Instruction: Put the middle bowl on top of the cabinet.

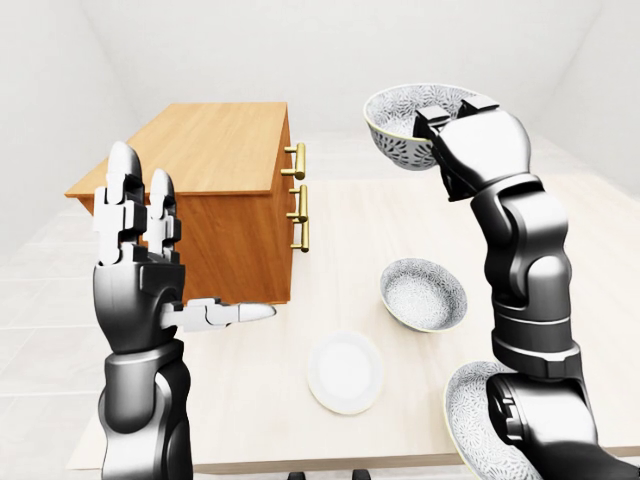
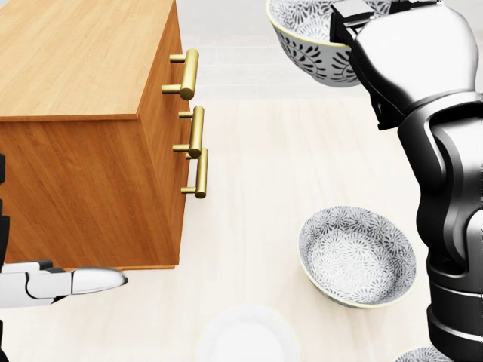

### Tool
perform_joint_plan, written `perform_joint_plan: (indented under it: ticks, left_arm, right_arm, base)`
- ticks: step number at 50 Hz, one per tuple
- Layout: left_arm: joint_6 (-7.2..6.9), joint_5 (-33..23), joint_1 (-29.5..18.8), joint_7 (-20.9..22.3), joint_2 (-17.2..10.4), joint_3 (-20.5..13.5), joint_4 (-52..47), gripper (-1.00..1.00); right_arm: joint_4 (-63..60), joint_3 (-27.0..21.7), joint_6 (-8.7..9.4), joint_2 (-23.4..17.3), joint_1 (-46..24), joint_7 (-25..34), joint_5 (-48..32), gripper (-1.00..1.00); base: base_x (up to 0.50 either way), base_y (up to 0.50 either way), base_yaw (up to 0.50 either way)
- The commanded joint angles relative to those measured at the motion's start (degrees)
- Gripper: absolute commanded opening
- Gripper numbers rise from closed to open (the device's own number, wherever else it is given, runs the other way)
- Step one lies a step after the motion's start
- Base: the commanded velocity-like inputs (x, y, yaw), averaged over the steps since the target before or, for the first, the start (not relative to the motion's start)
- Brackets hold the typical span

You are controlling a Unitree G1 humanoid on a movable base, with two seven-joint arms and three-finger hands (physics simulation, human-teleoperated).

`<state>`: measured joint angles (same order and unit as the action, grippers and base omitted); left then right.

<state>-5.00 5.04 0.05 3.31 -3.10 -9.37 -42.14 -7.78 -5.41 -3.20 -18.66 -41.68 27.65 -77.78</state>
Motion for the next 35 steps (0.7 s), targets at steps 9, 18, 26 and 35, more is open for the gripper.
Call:
perform_joint_plan:
  ticks: [9, 18, 26, 35]
  left_arm:
    - [0.0, 0.23, 0.01, -0.26, 0.26, -0.14, 0.04, 1.0]
    - [0.0, -0.13, 0.2, 0.01, 0.31, -0.11, 0.14, 1.0]
    - [0.0, 0.18, 0.13, 0.19, 0.37, -0.31, -0.38, 1.0]
    - [0.0, 0.25, 0.14, 0.33, 0.4, -0.31, -0.06, 1.0]
  right_arm:
    - [3.84, 2.53, 1.81, 3.39, -6.75, -2.06, 6.28, -1.0]
    - [5.81, 5.04, 1.41, 5.08, -8.89, -2.94, 3.23, -1.0]
    - [7.12, 5.57, 0.67, 7.64, -12.24, -2.47, 2.4, -1.0]
    - [9.33, 5.32, 0.01, 7.57, -14.09, -3.07, 2.65, -1.0]
  base:
    - [0.0, 0.0, 0.0]
    - [0.0, 0.0, 0.0]
    - [0.0, 0.0, 0.0]
    - [0.0, 0.0, 0.0]
